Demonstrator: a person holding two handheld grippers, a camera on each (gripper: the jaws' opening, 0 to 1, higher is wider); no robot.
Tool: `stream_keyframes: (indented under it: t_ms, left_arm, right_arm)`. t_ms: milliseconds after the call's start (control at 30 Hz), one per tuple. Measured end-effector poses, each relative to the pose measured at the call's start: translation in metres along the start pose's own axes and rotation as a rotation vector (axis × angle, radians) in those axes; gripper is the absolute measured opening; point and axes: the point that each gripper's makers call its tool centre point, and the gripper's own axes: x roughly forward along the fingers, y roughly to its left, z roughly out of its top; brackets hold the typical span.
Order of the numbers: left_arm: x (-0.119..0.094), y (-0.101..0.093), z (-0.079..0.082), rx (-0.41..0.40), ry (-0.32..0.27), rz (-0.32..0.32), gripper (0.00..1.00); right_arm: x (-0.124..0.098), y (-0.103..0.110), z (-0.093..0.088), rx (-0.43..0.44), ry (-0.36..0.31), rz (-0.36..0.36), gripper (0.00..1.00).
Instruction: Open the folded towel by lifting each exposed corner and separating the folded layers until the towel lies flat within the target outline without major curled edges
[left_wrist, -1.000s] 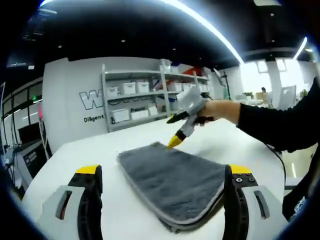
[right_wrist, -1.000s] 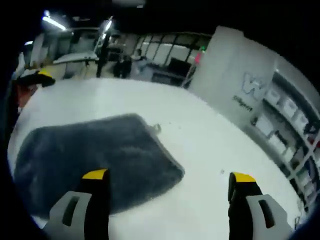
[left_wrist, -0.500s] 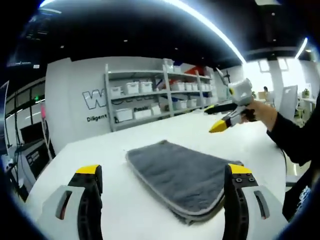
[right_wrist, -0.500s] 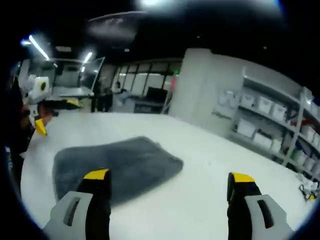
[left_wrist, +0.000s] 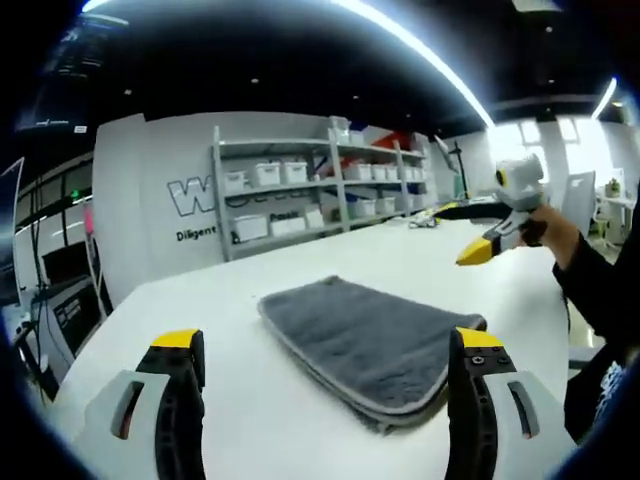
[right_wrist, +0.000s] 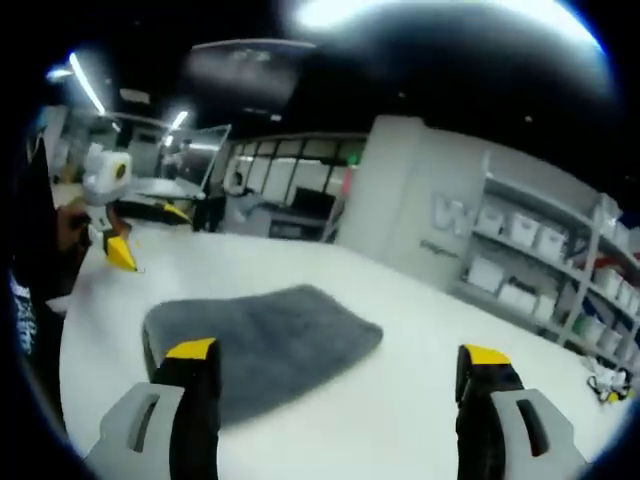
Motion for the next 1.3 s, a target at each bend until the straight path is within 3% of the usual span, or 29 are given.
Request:
stream_keyframes:
  t_ms: [233, 533, 767, 967, 1133, 1200, 1300]
  left_arm:
    - [-0.006, 0.002, 0.000, 0.000, -0.017, -0.002, 0.99]
    - [-0.016, -0.012, -0.007, 0.031, 0.006, -0.016, 0.99]
    - [-0.020, -0.007, -0.009, 0.032, 0.013, 0.004, 0.99]
    - [-0.020, -0.004, -0.013, 0.023, 0.025, 0.008, 0.99]
    - [-0.019, -0.008, -0.019, 0.018, 0.042, -0.006, 0.98]
    - [-0.020, -0.015, -0.022, -0.009, 0.045, -0.031, 0.98]
    - [-0.020, -0.038, -0.029, -0.183, 0.052, -0.107, 0.98]
  right_arm:
    - [-0.009, 0.005, 0.002, -0.009, -0.014, -0.006, 0.99]
    - [-0.021, 0.012, 0.002, -0.002, -0.032, -0.004, 0.99]
    - [-0.031, 0.006, 0.006, -0.004, -0.040, -0.025, 0.99]
    - [-0.038, 0.018, 0.002, 0.015, -0.031, 0.015, 0.99]
    - [-0.040, 0.010, -0.004, 0.017, -0.014, -0.008, 0.99]
    - [-0.040, 0.008, -0.003, 0.019, -0.016, -0.014, 0.99]
    - [-0.041, 0.005, -0.002, 0.012, -0.014, -0.018, 0.99]
